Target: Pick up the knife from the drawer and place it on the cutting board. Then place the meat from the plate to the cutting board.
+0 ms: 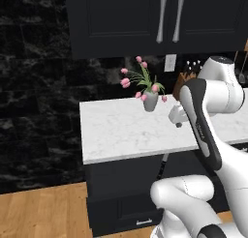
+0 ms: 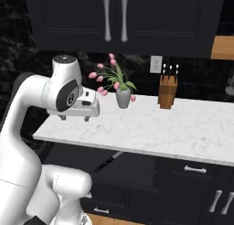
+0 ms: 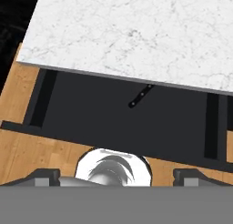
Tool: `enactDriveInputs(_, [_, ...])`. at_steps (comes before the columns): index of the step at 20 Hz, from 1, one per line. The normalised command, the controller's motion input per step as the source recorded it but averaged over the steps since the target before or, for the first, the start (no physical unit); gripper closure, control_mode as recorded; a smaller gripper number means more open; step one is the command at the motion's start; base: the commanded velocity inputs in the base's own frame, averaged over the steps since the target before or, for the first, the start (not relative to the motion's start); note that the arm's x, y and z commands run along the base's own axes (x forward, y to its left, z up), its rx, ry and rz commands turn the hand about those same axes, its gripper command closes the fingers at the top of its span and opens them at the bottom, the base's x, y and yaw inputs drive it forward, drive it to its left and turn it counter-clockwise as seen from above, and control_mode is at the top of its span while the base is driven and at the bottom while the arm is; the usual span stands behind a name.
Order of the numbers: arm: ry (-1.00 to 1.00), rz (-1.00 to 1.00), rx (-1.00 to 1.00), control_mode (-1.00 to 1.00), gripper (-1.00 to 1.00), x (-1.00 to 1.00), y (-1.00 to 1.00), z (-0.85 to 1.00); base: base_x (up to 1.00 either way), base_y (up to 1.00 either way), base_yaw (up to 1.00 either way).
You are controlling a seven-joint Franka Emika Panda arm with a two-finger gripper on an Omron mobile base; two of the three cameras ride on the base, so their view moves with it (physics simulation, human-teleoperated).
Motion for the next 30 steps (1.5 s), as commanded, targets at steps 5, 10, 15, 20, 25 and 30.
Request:
enactDriveInputs(5, [0.0, 0.0, 0.0, 1.0, -1.0, 0.0, 0.0, 0.0, -0.77, -0.25, 0.05])
enactDriveInputs(10, [0.0, 0.0, 0.0, 1.0, -1.0, 0.0, 0.0, 0.0, -0.32, -0.51, 0.13])
enactDriveInputs(15, [0.0, 0.0, 0.0, 1.0, -1.0, 0.0, 0.0, 0.0, -0.03, -0.87, 0.23])
enactDriveInputs(20, [0.0, 0.0, 0.0, 1.0, -1.0, 0.0, 0.0, 0.0, 0.0, -0.8, 0.41])
enactDriveInputs(25, [0.0, 0.0, 0.0, 1.0, -1.0, 0.0, 0.0, 0.0, 0.0, -0.67, 0.5])
enactDriveInputs(30, [0.0, 0.0, 0.0, 1.0, -1.0, 0.0, 0.0, 0.0, 0.0, -0.67, 0.52])
